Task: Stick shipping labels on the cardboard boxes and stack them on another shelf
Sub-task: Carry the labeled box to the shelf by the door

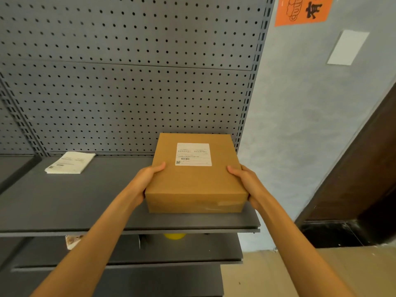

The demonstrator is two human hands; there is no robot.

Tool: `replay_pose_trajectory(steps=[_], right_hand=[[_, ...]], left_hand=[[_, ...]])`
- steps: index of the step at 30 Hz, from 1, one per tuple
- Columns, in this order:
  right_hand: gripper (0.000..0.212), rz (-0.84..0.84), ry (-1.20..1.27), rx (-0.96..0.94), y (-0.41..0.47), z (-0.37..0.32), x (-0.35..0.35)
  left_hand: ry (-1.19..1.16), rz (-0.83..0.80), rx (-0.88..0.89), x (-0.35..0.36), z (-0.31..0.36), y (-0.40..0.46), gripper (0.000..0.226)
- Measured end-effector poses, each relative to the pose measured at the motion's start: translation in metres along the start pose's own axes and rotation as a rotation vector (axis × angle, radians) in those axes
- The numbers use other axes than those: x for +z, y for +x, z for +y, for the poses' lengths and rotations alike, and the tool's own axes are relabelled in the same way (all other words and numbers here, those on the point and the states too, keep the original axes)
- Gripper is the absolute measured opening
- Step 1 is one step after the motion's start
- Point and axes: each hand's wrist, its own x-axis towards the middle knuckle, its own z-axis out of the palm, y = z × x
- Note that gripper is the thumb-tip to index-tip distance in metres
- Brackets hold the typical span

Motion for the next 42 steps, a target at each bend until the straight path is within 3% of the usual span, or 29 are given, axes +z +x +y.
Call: replay_pose_trajectory(steps=[11,19,24,29,35,39,42], right_hand=[[0.048,-0.05,-0.029,0.076,0.023,0.001,-0.006],[0.052,-0.042,-0.136,0.078,0.022,-0.002,-0.006],[0.064,0.091,-0.491,0.006,0.019,-0.018,-0.003],[0.05,0.177,-0.853,-0.345,0.007,-0.05,0.016],[0.053,0.193,-1.309,-0.663,-0.01,-0.076,0.063],[0.054,0.14,-1.492,-0.784,-0.021,-0.07,0.097],[0.056,0.078,-1.543,-0.838,-0.03,-0.067,0.126]], left_hand=[[0.043,-0.024,-0.051,-0.002,0.002,0.021,0.031],[0.119,0.04,-0.013,-0.001,0.004,0.019,0.041],[0.371,0.145,0.131,-0.001,0.009,0.017,0.054],[0.75,0.309,0.374,-0.003,0.034,0.004,0.061],[1.33,0.52,0.621,-0.034,0.051,-0.031,0.049],[1.61,0.607,0.633,-0.068,0.047,-0.057,0.043],[1.68,0.637,0.557,-0.1,0.041,-0.073,0.046]])
